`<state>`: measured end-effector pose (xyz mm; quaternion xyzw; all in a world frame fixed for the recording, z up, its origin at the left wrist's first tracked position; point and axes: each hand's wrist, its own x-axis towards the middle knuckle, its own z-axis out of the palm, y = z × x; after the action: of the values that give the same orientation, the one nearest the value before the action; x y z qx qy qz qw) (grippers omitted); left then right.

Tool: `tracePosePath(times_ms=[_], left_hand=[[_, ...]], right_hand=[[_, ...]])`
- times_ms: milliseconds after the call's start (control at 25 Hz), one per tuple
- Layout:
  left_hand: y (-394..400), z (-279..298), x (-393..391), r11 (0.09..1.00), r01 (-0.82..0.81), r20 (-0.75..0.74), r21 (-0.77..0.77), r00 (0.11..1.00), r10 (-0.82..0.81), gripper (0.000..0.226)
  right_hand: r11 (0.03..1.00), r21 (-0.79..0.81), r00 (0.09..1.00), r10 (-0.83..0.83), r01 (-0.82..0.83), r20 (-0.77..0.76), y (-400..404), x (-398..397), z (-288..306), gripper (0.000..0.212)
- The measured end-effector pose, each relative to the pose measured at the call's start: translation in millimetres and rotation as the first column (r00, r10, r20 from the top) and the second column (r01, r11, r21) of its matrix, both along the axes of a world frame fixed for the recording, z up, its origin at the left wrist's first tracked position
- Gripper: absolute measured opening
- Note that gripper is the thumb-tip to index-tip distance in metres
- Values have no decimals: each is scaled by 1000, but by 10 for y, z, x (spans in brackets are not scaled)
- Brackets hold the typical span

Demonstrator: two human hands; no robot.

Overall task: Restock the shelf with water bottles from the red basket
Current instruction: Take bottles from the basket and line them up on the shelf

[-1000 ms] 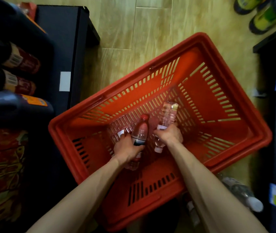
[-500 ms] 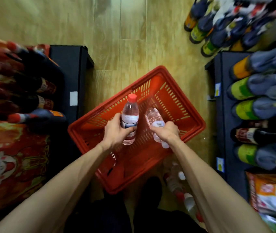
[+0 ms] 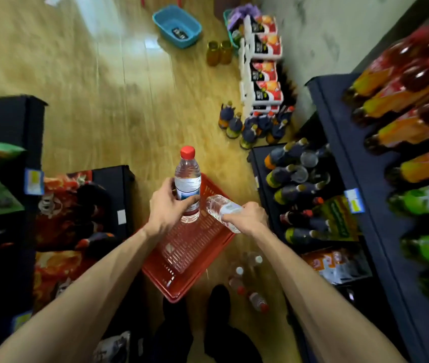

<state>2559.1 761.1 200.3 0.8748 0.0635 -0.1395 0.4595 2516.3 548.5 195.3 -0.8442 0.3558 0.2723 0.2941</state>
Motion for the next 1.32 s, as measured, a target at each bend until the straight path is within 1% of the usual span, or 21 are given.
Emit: tracePosePath(times_ms=[80,200,320,400,520,600,680,760,840,960,1120,1200,1320], left_hand=[[-64,518,48,999,24,25,-24,999,-23,59],[-108,1126,115,997,65,51,-42,997,-63,60],[-156,1692,192,992,112,98,-60,990,-106,64],[-218,2095,243,988,129,133,-82,984,-117,64],[-351,2572,303,984,139,187,-108,975,-117,62],[-471,2907,328,976,176,215,-127,966,-146,62],[-638,3224,365,962,233,235,-145,952,-195,70],[-865,3492,396,942,304,290,-145,923,-253,81],[-1084,3746,371,925,362,349,-114,887,-304,83],[-1447,4186,193,905,415,419,-89,840,-344,79],[-1925,4720,-41,889,443,513,-117,793,-328,68],[-2098,4975,-148,890,440,555,-120,773,-307,64],[-2316,5345,-301,887,448,617,-114,732,-290,61]], right_hand=[[1000,-23,999,8,-6,54,-74,-49,521,62],[997,-58,991,60,-53,120,-169,-71,1145,64],[991,-95,976,112,-95,185,-269,-38,1744,81],[985,-133,962,138,-108,235,-346,-46,2159,86],[987,-146,945,109,-66,308,-460,-101,2644,85],[987,-158,929,84,-28,361,-558,-182,2964,86],[984,-177,915,66,6,399,-684,-269,3269,86],[981,-187,896,46,42,441,-831,-376,3568,84],[978,-194,868,30,77,495,-967,-470,3838,82],[966,-215,819,7,143,574,-1227,-629,4275,80],[950,-237,723,17,204,690,-1599,-765,4883,92],[935,-270,693,38,229,720,-1710,-821,5145,91],[928,-231,623,-1,291,782,-1886,-954,5447,88]])
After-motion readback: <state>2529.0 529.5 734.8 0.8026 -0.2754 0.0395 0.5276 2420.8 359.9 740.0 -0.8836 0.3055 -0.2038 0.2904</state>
